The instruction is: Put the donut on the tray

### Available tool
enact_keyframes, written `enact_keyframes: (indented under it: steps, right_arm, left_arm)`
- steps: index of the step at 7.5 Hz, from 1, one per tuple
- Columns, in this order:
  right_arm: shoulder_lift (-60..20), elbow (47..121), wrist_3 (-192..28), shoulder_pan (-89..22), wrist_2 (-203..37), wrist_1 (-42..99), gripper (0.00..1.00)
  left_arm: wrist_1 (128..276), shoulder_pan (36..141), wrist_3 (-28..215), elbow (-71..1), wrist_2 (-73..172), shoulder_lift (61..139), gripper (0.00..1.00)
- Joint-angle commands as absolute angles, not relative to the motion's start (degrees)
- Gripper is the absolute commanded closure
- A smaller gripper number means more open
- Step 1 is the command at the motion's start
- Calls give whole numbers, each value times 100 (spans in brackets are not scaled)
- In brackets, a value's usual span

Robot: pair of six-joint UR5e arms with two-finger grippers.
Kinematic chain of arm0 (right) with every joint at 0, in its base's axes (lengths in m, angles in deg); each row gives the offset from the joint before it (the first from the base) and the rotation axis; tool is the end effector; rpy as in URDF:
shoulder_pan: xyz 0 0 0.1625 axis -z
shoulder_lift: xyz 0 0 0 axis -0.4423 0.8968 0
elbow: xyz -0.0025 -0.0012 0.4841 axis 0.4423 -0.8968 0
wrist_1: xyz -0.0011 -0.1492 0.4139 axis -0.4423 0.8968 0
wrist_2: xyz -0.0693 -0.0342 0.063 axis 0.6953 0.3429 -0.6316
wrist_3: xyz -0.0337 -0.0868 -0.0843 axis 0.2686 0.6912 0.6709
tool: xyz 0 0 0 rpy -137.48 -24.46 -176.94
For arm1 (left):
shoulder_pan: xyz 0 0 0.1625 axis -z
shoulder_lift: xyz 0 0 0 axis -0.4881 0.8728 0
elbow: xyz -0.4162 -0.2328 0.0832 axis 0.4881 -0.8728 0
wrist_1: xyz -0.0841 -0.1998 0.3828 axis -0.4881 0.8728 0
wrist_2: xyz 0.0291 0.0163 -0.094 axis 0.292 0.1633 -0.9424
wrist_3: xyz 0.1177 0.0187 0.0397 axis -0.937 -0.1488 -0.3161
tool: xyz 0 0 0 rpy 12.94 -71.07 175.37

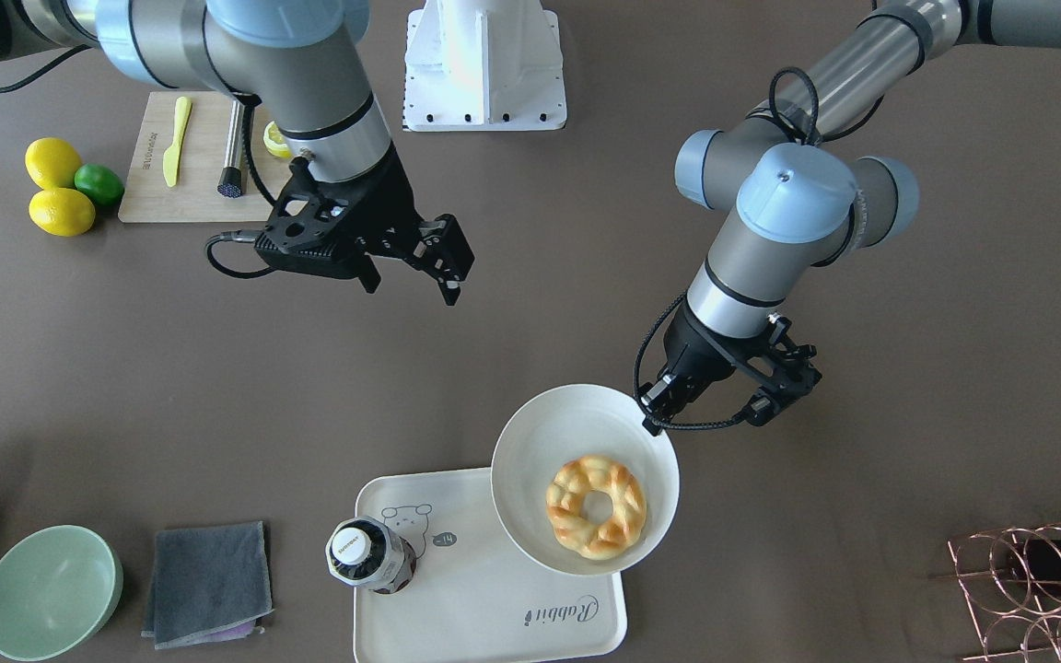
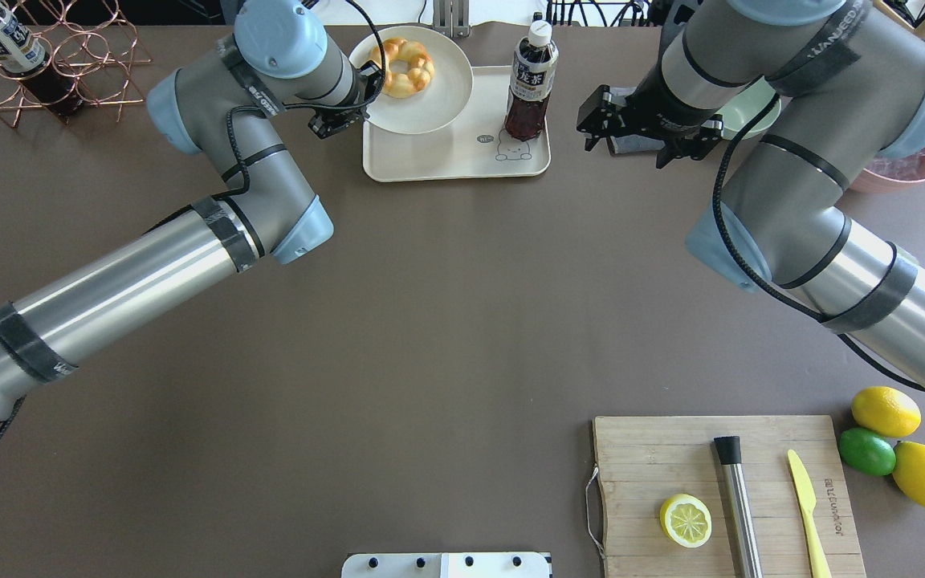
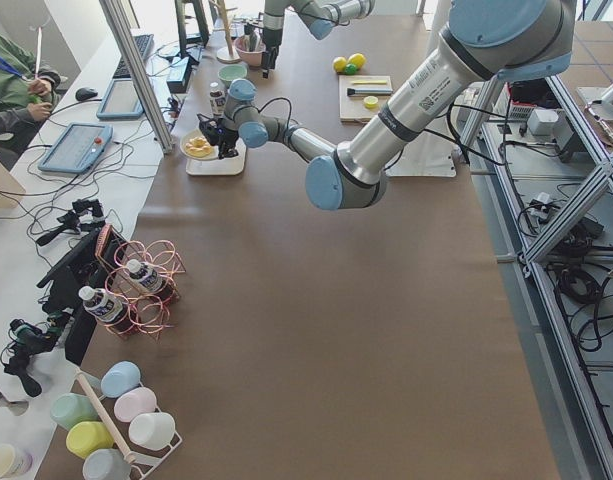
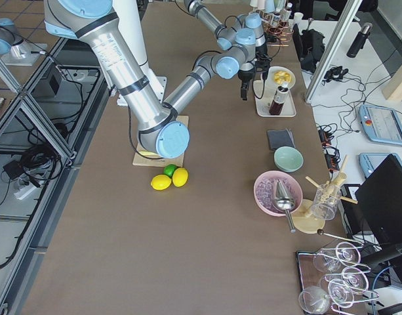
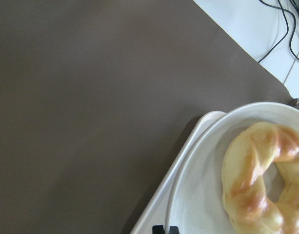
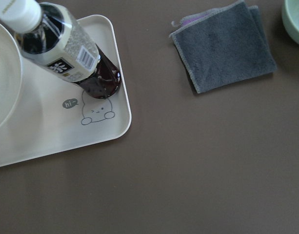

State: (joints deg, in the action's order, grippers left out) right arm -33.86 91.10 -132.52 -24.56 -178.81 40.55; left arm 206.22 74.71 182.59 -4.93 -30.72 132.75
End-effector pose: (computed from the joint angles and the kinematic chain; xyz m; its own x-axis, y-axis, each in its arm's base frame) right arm -0.3994 -0.6048 0.2776 0.5901 0.1821 0.7865 -0.2512 0.9673 -0.0354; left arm 0.5727 -0.7369 0.2789 0.2595 -0.5930 -0.7623 0.6637 0.6829 -0.3052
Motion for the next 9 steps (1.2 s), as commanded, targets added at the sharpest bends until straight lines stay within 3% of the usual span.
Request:
enact_keyframes:
  steps: [1, 3, 4, 6, 9]
  right_arm:
    - [-2922, 9046, -12077, -2937, -18226, 4050, 0]
    - [-2701, 9054, -11792, -3061, -18227, 4041, 0]
    - [-2692, 9054, -11783, -3070, -18227, 4050, 0]
    - [-2657, 9063, -11783, -3131, -18245, 4041, 0]
    - [-2438, 8958, -11083, -3508, -18419, 4085, 0]
  left_arm:
    - [21176, 7238, 18462, 662, -2581, 13836, 100]
    - [21301, 7079, 18401, 789, -2430, 13952, 100]
    - [21406, 7018, 18105, 527, -2421, 13804, 2]
    - [21372, 7078, 17656, -823, -2709, 12954, 1]
    - [20795, 7875, 16718, -3229, -4508, 11006, 1]
